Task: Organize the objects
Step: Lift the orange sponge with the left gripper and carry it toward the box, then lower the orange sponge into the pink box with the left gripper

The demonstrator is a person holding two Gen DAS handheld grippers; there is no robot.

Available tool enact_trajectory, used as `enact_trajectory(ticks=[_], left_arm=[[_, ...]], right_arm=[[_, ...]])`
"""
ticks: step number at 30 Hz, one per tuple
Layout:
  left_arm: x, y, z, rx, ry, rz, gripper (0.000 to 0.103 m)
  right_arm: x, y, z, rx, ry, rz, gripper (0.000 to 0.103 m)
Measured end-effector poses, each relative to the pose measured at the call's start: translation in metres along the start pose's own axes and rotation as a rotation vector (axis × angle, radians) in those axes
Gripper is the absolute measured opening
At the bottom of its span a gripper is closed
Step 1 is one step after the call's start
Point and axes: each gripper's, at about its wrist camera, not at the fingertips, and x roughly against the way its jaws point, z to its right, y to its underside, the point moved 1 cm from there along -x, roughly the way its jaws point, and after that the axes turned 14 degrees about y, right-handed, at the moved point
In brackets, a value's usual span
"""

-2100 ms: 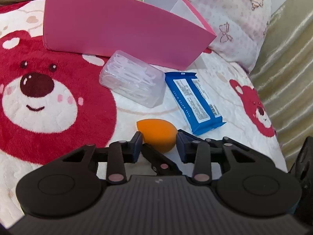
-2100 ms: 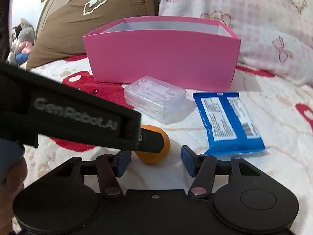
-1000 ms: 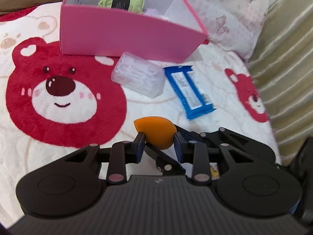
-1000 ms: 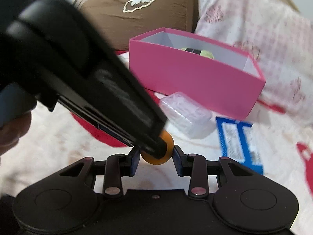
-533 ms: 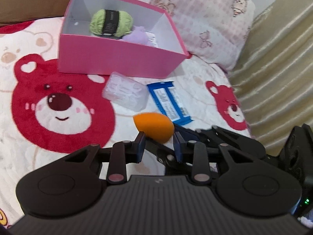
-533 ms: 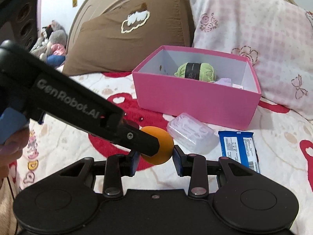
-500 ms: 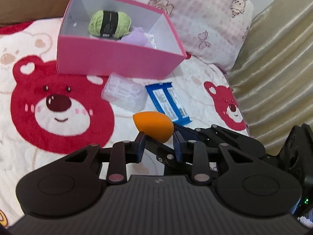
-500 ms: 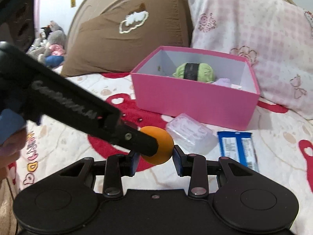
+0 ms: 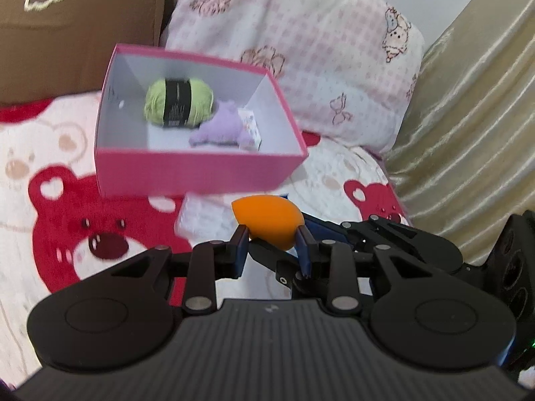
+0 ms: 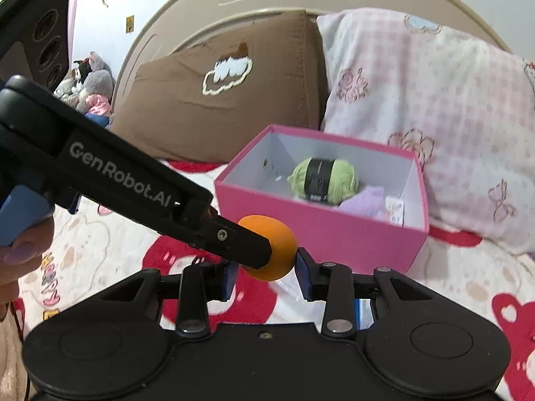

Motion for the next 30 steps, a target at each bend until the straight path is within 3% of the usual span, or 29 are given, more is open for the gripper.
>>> enact_trajectory(ticks=[15, 22, 30], left_arm=[[-0.005, -0.083, -0.013, -0.085, 0.009, 0.012, 0.031], [-0.024, -0.097, -0.031, -0.051, 0.040, 0.035, 0.031], [-0.055, -0.125, -0.058, 0.009, 0.103, 0.070, 0.031]], right_arm=[[-0.044, -0.068, 0.027, -0.098, -0.075, -0.026, 0.041], [-0.070, -0.077, 0.039, -0.145, -0.080, -0.082, 0.041], [-0.104, -0.086, 0.058, -0.142, -0.073, -0.076, 0.041]])
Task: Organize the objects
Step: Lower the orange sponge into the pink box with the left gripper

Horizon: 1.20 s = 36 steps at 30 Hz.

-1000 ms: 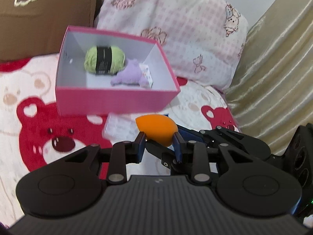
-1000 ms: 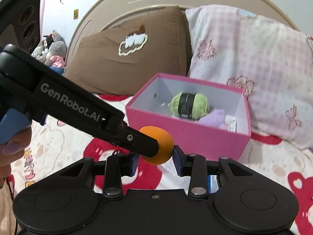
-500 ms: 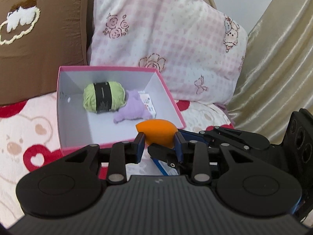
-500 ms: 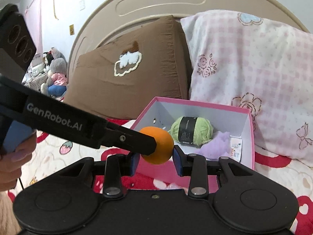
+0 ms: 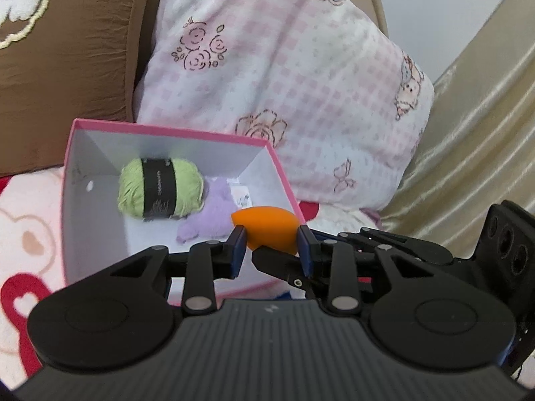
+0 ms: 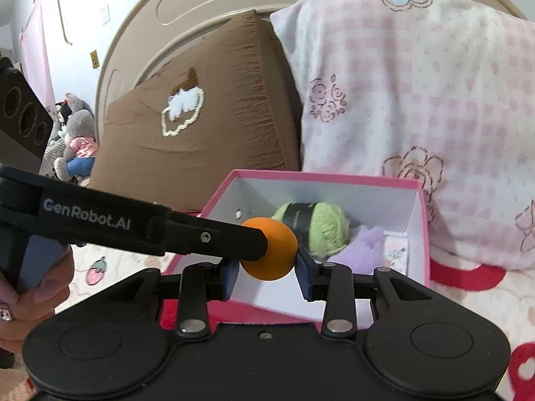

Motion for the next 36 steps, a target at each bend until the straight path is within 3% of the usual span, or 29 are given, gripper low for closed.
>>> enact_trajectory(ticks=[7, 20, 36], left_arm=[[-0.038, -0.024, -0.027, 0.054, -0.016, 0.059, 0.031], [-0.109, -0.048, -0.064, 0.116, -0.076, 0.075, 0.033], [-0.140, -0.037, -0.091, 0.161, -0.113, 0.051, 0.032]], right_arm=[[-0.042, -0.027, 0.015, 0.027, 0.042, -0.032, 0.041], [-0.119, -0.051, 0.043, 0.057, 0.103, -0.155, 0.041], [-0.163, -0.033, 0.039, 0.271, 0.159, -0.179, 0.041]])
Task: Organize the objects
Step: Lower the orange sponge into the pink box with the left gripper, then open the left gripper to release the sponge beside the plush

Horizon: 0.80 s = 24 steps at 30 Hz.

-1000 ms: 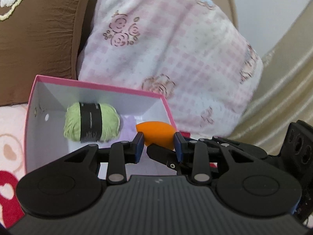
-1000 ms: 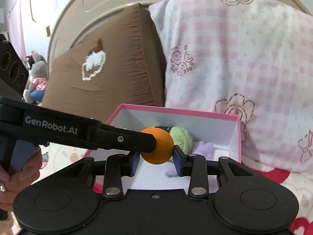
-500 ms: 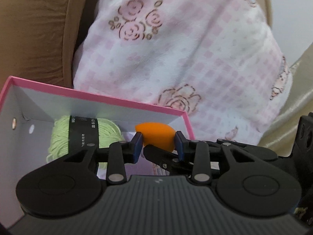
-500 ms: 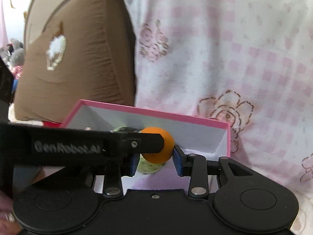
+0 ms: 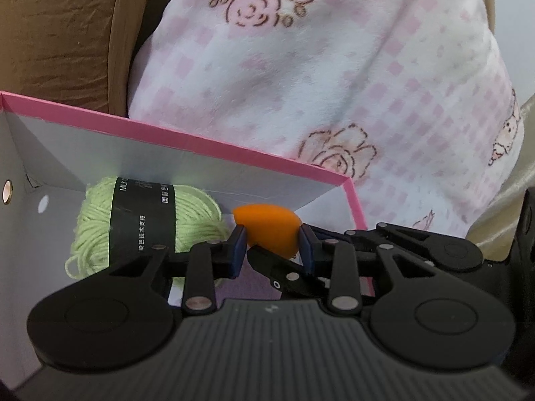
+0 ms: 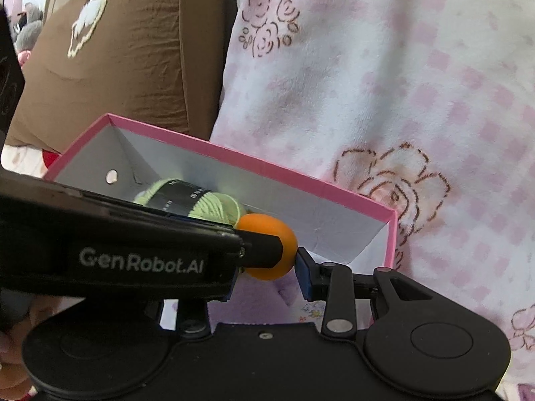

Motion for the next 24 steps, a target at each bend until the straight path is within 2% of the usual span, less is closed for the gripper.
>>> enact_trajectory(ticks=[5, 12, 15, 17, 19, 24], left_arm=[[-0.002, 0.002, -0.004, 0.026, -0.006, -0.023, 0.028], [-0.003, 0.000, -0.004, 0.025, -0.014, -0.013, 0.029], [-0.008, 0.000, -0.001, -0.004, -0.070, -0.016, 0.028], [-0.004, 0.001, 0.004, -0.035, -0.127, -0.047, 0.027], [0.010, 0.001, 0.012, -0.061, -0.133, -0.045, 0.027], [0.035, -0.002, 0.024, -0.092, -0.179, -0.083, 0.027]], right_arm=[[-0.009, -0.002, -0.005, 0.081, -0.002, -0.020, 0.041], [-0.009, -0.001, -0.002, 0.109, -0.013, -0.002, 0.042], [-0.010, 0.000, 0.001, 0.089, 0.009, -0.008, 0.044], [-0.005, 0.001, 0.003, 0.085, 0.024, 0.000, 0.054], [0.002, 0.005, 0.003, 0.081, 0.026, 0.011, 0.066], [0.035, 0.020, 0.001, 0.083, 0.009, 0.054, 0.068]])
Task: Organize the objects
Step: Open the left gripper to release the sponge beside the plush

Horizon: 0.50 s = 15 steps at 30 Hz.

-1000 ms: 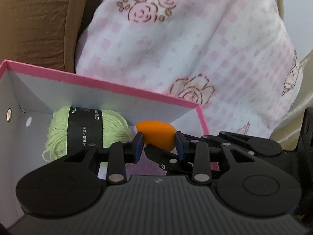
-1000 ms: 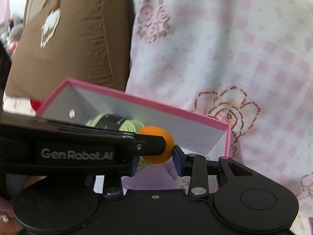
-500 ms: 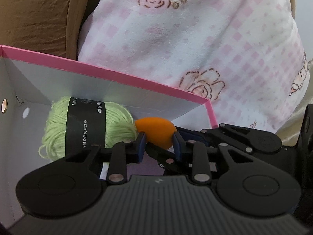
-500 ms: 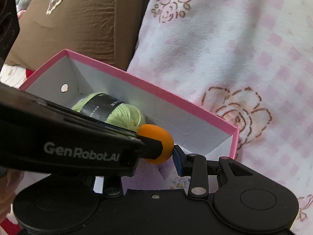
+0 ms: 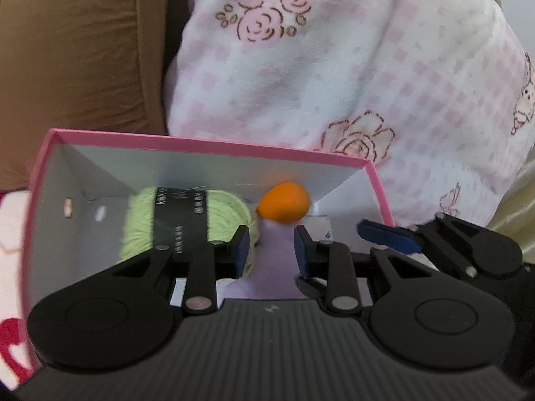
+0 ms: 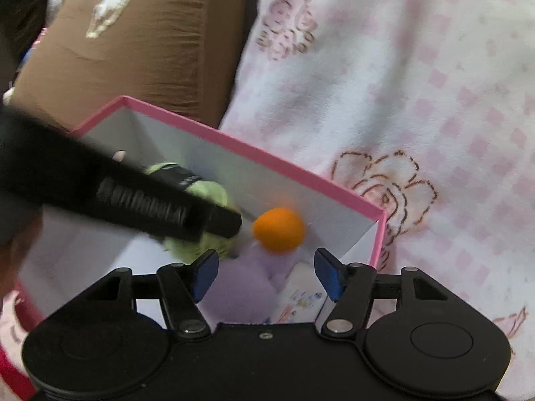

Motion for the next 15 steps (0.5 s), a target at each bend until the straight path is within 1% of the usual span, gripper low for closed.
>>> enact_trajectory(ticks=[4, 7, 11, 13, 15], left_arm=[[0.020, 0.001, 0.006, -0.005, -0.002, -0.013, 0.030], [0.034, 0.006, 0.014, -0.007, 0.001, -0.026, 0.032], [0.052, 0.013, 0.026, -0.016, -0.003, -0.038, 0.033], [0.059, 0.016, 0.033, -0.032, -0.019, -0.051, 0.036], [0.067, 0.019, 0.040, -0.051, -0.014, -0.048, 0.040]], right_arm=[[0.027, 0.010, -0.005, -0.014, -0.031, 0.017, 0.069], [0.045, 0.010, -0.012, -0.038, -0.057, 0.028, 0.070], [0.065, 0.007, -0.014, -0.076, -0.091, 0.007, 0.071], [0.070, 0.001, -0.018, -0.061, -0.105, -0.002, 0.071], [0.081, -0.001, -0.016, -0.077, -0.098, 0.014, 0.071]])
